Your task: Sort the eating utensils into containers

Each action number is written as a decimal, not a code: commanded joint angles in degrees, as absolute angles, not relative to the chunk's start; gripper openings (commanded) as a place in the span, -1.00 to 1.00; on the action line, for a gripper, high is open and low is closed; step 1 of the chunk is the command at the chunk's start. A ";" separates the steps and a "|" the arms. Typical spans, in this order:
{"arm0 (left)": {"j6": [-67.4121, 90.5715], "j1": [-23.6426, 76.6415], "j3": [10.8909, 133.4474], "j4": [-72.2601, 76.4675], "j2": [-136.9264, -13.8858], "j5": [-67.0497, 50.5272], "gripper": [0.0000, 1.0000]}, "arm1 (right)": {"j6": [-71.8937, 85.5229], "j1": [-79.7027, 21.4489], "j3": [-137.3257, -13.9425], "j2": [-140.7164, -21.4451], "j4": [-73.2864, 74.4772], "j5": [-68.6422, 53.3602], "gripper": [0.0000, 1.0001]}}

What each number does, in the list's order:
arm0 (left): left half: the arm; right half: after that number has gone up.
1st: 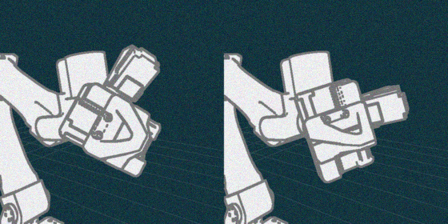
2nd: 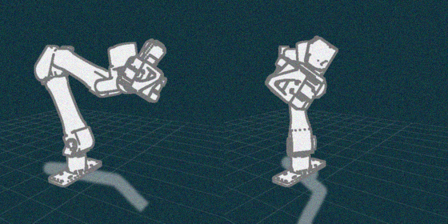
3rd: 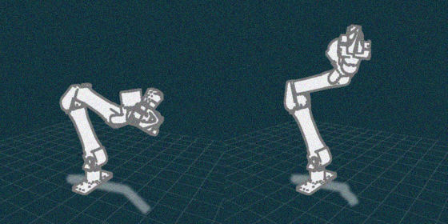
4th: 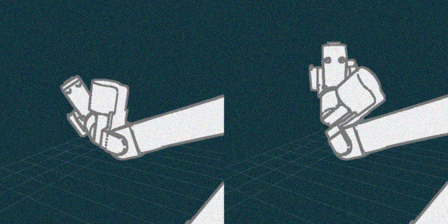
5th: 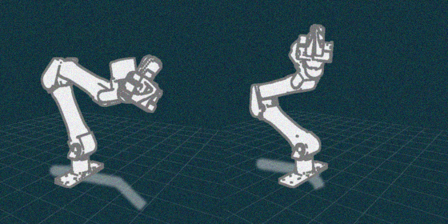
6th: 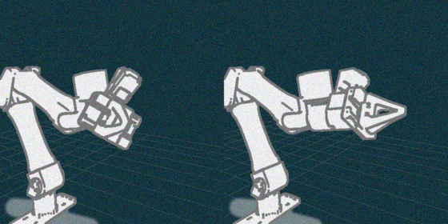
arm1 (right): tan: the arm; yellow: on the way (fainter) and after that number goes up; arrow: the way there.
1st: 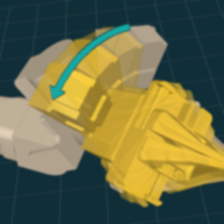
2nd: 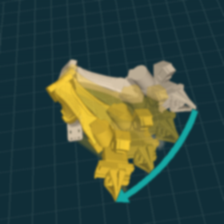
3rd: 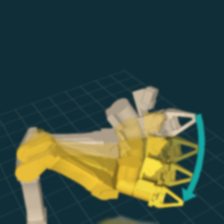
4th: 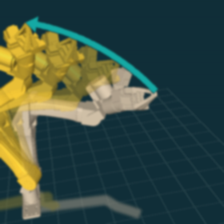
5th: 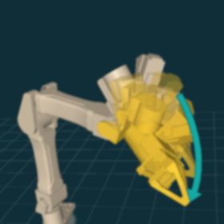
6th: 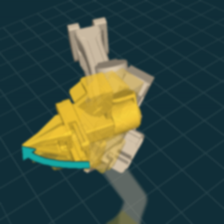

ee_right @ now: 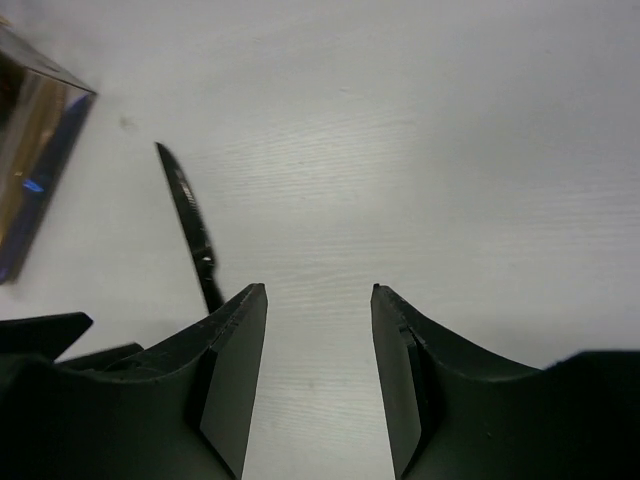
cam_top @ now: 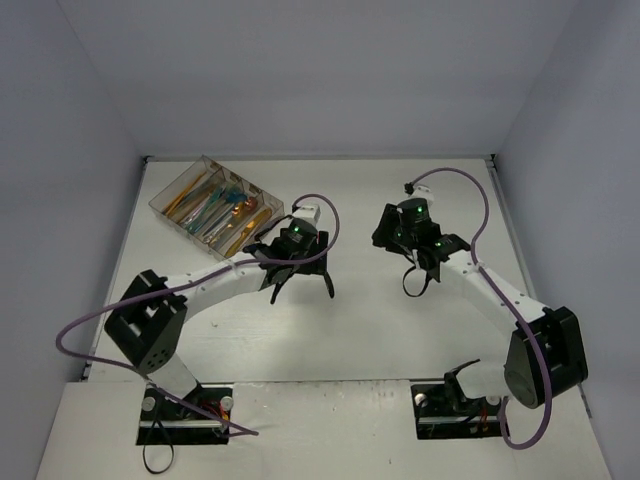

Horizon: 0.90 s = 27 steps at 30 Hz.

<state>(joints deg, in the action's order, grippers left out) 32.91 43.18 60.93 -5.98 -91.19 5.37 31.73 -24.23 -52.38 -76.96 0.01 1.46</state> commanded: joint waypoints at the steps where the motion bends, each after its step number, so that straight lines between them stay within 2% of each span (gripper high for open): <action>1: 41.92 43.57 70.75 -14.78 -96.86 11.20 0.17 | 27.18 -22.39 -49.63 -72.28 1.86 6.29 -0.12; 10: 51.16 45.44 83.00 -25.74 -107.45 15.05 0.08 | 25.51 -20.48 -44.83 -68.04 1.93 5.54 -0.10; 27: 52.39 45.18 89.38 -34.01 -117.66 16.88 0.06 | 24.61 -18.90 -41.50 -63.21 1.93 3.34 -0.09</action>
